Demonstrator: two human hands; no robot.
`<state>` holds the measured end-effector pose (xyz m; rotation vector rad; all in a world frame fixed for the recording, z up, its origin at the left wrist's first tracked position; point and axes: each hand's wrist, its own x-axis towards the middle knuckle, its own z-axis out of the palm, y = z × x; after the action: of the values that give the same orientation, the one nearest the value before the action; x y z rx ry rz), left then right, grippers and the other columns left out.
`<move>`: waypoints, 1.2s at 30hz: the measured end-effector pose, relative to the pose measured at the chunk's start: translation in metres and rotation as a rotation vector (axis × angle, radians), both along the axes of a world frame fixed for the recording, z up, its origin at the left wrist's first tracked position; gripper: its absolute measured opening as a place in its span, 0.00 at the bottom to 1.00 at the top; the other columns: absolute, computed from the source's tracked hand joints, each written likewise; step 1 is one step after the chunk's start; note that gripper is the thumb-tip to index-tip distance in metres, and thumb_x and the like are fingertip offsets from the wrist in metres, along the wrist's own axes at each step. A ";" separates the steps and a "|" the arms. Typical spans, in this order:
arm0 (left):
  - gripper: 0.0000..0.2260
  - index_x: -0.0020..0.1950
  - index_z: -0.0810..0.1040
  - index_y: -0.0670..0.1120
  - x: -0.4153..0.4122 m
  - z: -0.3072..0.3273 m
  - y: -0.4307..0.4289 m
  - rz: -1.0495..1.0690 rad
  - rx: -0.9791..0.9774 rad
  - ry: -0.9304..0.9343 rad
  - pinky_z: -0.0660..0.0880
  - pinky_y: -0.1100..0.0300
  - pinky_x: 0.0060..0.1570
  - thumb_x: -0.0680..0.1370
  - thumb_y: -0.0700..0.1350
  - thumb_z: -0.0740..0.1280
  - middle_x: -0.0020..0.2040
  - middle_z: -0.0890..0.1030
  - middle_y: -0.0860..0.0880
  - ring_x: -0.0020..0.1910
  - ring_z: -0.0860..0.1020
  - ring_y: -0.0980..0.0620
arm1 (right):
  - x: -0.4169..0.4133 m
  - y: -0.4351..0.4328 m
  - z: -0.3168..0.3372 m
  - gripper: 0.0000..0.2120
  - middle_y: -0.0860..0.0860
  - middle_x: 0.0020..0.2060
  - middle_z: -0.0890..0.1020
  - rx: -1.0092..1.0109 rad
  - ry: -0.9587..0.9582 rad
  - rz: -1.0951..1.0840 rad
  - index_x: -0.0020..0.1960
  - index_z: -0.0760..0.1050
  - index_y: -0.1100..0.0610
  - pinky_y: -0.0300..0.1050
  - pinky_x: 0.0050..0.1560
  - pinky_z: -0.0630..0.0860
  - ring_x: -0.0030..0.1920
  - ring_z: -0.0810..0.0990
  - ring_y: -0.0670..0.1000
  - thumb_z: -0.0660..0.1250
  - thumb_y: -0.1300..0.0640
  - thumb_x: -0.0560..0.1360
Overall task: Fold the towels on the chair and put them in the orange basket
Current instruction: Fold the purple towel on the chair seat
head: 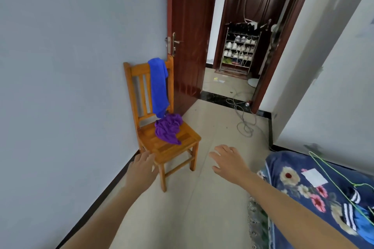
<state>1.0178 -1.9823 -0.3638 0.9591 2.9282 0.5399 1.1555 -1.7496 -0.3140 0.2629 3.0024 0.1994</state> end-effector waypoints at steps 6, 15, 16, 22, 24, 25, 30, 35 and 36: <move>0.18 0.69 0.66 0.50 -0.036 -0.019 0.046 0.054 -0.107 -0.070 0.66 0.55 0.66 0.80 0.52 0.56 0.71 0.67 0.51 0.69 0.65 0.49 | -0.047 0.047 -0.018 0.19 0.55 0.68 0.66 -0.052 -0.041 0.038 0.69 0.63 0.55 0.51 0.69 0.57 0.70 0.60 0.55 0.55 0.53 0.79; 0.18 0.68 0.67 0.49 -0.145 -0.062 0.129 0.197 -0.110 -0.299 0.68 0.53 0.64 0.80 0.50 0.55 0.68 0.69 0.49 0.68 0.66 0.46 | -0.167 0.146 -0.030 0.20 0.55 0.69 0.65 -0.042 -0.095 0.034 0.69 0.63 0.55 0.50 0.67 0.59 0.70 0.61 0.55 0.55 0.53 0.79; 0.18 0.69 0.67 0.50 -0.158 -0.064 0.146 0.189 -0.111 -0.317 0.66 0.51 0.66 0.80 0.51 0.55 0.69 0.68 0.49 0.69 0.65 0.46 | -0.180 0.161 -0.031 0.20 0.55 0.69 0.65 -0.037 -0.111 0.021 0.69 0.63 0.55 0.50 0.67 0.60 0.70 0.61 0.55 0.55 0.53 0.79; 0.21 0.72 0.63 0.50 -0.218 -0.056 0.226 0.128 -0.057 -0.311 0.64 0.52 0.66 0.80 0.52 0.58 0.71 0.66 0.49 0.70 0.63 0.47 | -0.228 0.223 -0.038 0.22 0.54 0.70 0.63 -0.086 -0.138 -0.067 0.71 0.61 0.54 0.49 0.66 0.60 0.71 0.60 0.54 0.55 0.52 0.79; 0.21 0.72 0.63 0.50 -0.226 -0.061 0.240 0.129 -0.071 -0.329 0.64 0.53 0.66 0.80 0.52 0.58 0.71 0.66 0.49 0.70 0.63 0.47 | -0.236 0.233 -0.050 0.23 0.52 0.71 0.62 -0.100 -0.188 -0.063 0.72 0.59 0.54 0.48 0.67 0.58 0.72 0.58 0.52 0.55 0.51 0.79; 0.21 0.72 0.63 0.50 -0.232 -0.066 0.247 0.128 -0.079 -0.333 0.64 0.54 0.66 0.80 0.53 0.58 0.71 0.66 0.49 0.70 0.63 0.48 | -0.243 0.240 -0.056 0.23 0.52 0.72 0.61 -0.110 -0.201 -0.059 0.73 0.59 0.53 0.48 0.68 0.58 0.72 0.58 0.52 0.55 0.51 0.79; 0.22 0.72 0.63 0.50 -0.256 -0.082 0.277 0.170 -0.107 -0.385 0.64 0.54 0.67 0.79 0.53 0.58 0.71 0.66 0.49 0.71 0.62 0.47 | -0.283 0.281 -0.070 0.23 0.52 0.71 0.63 -0.127 -0.202 -0.004 0.73 0.59 0.53 0.48 0.67 0.59 0.71 0.59 0.52 0.55 0.52 0.79; 0.21 0.72 0.63 0.50 -0.285 -0.092 0.298 0.304 -0.099 -0.420 0.64 0.52 0.67 0.79 0.53 0.59 0.72 0.66 0.49 0.71 0.62 0.47 | -0.339 0.338 -0.085 0.22 0.53 0.70 0.64 -0.120 -0.227 0.084 0.71 0.60 0.54 0.47 0.66 0.61 0.70 0.61 0.53 0.55 0.52 0.79; 0.21 0.72 0.64 0.50 -0.291 -0.094 0.300 0.344 -0.100 -0.416 0.65 0.52 0.67 0.79 0.52 0.59 0.72 0.66 0.49 0.71 0.63 0.46 | -0.350 0.347 -0.088 0.21 0.53 0.69 0.64 -0.123 -0.231 0.099 0.71 0.61 0.54 0.47 0.65 0.62 0.70 0.61 0.53 0.55 0.52 0.79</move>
<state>0.7269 -1.6827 -0.4577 0.2821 2.7066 0.5182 0.8059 -1.4022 -0.4022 0.0729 2.7859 0.0487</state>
